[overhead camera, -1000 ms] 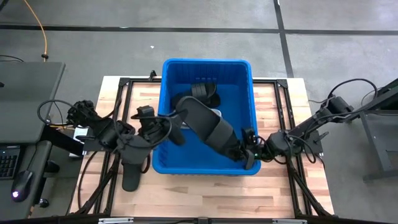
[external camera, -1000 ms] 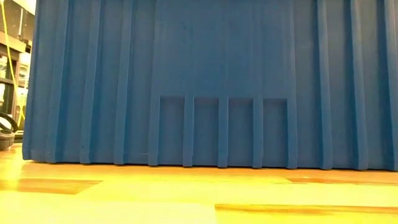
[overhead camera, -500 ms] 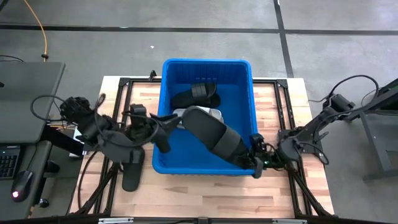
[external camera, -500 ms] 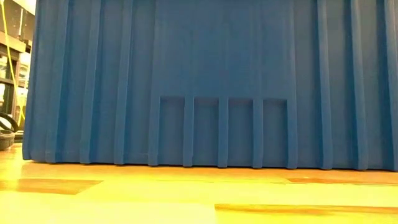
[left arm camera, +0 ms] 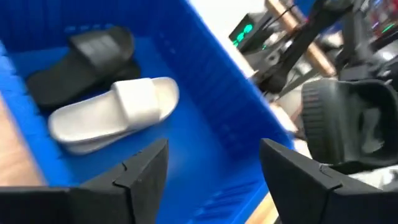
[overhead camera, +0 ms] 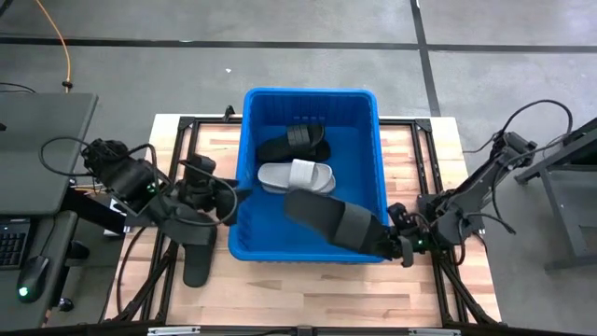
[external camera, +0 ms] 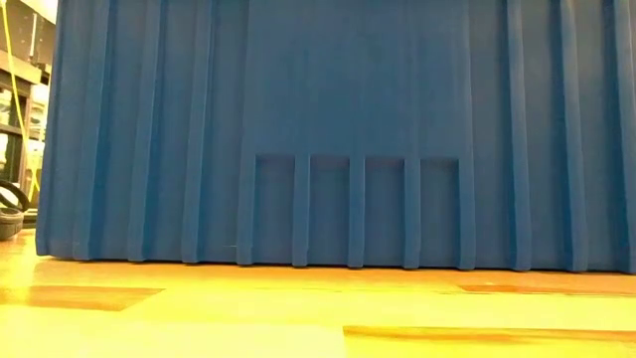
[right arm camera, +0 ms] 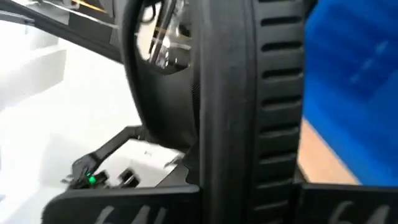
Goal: Pick and place slides into bin
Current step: Put the bottom black slipper into the blue bin
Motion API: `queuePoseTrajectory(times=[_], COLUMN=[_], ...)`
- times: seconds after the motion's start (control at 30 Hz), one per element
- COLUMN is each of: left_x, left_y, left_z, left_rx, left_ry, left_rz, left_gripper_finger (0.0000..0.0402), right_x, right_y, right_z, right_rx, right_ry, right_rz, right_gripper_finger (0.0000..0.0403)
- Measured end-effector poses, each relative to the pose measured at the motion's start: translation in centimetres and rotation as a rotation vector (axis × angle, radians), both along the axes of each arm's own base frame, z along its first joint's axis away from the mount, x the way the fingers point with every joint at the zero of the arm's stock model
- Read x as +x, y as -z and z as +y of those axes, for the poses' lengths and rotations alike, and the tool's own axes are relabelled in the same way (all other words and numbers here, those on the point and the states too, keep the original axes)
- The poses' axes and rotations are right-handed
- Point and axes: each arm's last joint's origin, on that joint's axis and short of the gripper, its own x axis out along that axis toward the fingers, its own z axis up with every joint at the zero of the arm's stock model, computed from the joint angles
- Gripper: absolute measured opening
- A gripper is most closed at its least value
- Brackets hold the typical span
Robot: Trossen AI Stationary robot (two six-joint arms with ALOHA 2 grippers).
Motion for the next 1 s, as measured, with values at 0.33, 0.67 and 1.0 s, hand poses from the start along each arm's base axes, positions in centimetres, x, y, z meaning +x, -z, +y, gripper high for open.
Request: queuePoseTrajectory(times=[0.33,0.67,1.0], left_x=[-3.1,-10.6,-15.8], left_y=[-0.9,-2.8,4.5], left_z=[1.8,6.1,8.8], left_rx=[0.063,0.176,0.026], left_ry=[0.006,0.014,0.113], left_rz=[0.051,-0.06,-0.411], left_gripper_finger=[0.022,0.0194,0.0175], right_x=[2.6,4.8,5.2], right_y=[1.5,2.0,1.6], right_z=[-3.8,-9.3,-11.3], right_rx=[0.207,0.3,0.347], right_ry=[-0.081,0.009,-0.01], right_rz=[0.213,0.271,0.322], right_gripper_finger=[0.0018,0.0018,0.0018])
